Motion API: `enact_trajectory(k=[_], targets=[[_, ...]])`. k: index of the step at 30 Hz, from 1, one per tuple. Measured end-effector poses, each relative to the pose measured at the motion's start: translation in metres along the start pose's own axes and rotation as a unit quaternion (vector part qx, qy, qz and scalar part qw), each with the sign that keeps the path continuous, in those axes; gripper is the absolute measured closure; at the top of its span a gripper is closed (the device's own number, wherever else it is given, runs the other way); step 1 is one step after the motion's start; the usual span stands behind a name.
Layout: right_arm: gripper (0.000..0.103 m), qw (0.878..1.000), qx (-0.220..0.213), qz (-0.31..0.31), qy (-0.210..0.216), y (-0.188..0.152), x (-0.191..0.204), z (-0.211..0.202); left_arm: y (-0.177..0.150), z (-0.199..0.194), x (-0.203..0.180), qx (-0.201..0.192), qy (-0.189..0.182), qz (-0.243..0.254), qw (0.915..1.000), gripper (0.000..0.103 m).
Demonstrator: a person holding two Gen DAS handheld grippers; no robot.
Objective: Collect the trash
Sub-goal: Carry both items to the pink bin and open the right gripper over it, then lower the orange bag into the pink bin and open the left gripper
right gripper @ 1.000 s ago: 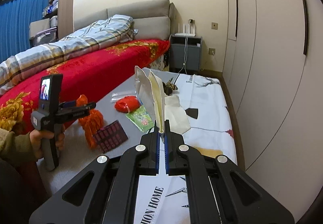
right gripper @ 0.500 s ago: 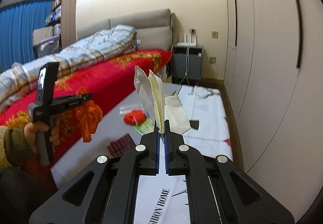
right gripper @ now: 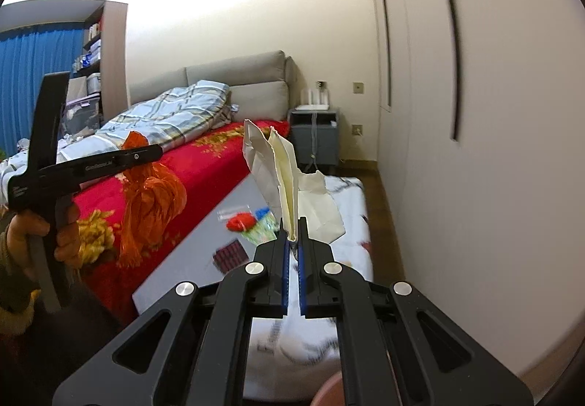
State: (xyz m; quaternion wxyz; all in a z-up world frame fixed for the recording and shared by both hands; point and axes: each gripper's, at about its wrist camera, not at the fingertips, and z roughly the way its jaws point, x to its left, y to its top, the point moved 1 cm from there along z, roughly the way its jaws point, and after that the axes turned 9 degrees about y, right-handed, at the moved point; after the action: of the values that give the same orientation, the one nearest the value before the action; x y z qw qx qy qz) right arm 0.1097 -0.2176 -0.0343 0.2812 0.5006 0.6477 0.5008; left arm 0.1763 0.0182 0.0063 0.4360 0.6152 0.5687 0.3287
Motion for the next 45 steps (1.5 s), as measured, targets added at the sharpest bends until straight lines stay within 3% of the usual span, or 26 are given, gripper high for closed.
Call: enact_trajectory(k=[5, 10, 25, 32, 41, 45], targets=[[0.099, 0.999, 0.010, 0.027, -0.017, -0.036, -0.006, -0.034, -0.043, -0.011, -0.033, 0.016, -0.040, 0.014, 0.9990, 0.082], [0.099, 0.998, 0.012, 0.055, -0.029, -0.064, -0.015, -0.052, -0.072, -0.007, -0.053, 0.026, -0.053, 0.045, 0.9972, 0.082], [0.099, 0.994, 0.022, 0.083, -0.074, -0.082, -0.041, -0.050, -0.075, 0.019, -0.097, 0.036, -0.082, 0.063, 0.9940, 0.082], [0.099, 0.984, 0.052, 0.121, -0.117, -0.097, -0.065, -0.047, -0.084, 0.036, -0.134, 0.050, -0.107, 0.083, 0.9895, 0.082], [0.099, 0.977, 0.059, 0.138, -0.151, -0.105, -0.084, -0.050, -0.098, 0.058, -0.178, 0.070, -0.127, 0.109, 0.9834, 0.082], [0.094, 0.970, 0.065, 0.163, -0.165, -0.110, -0.097, -0.049, -0.103, 0.063, -0.191, 0.076, -0.128, 0.122, 0.9813, 0.082]])
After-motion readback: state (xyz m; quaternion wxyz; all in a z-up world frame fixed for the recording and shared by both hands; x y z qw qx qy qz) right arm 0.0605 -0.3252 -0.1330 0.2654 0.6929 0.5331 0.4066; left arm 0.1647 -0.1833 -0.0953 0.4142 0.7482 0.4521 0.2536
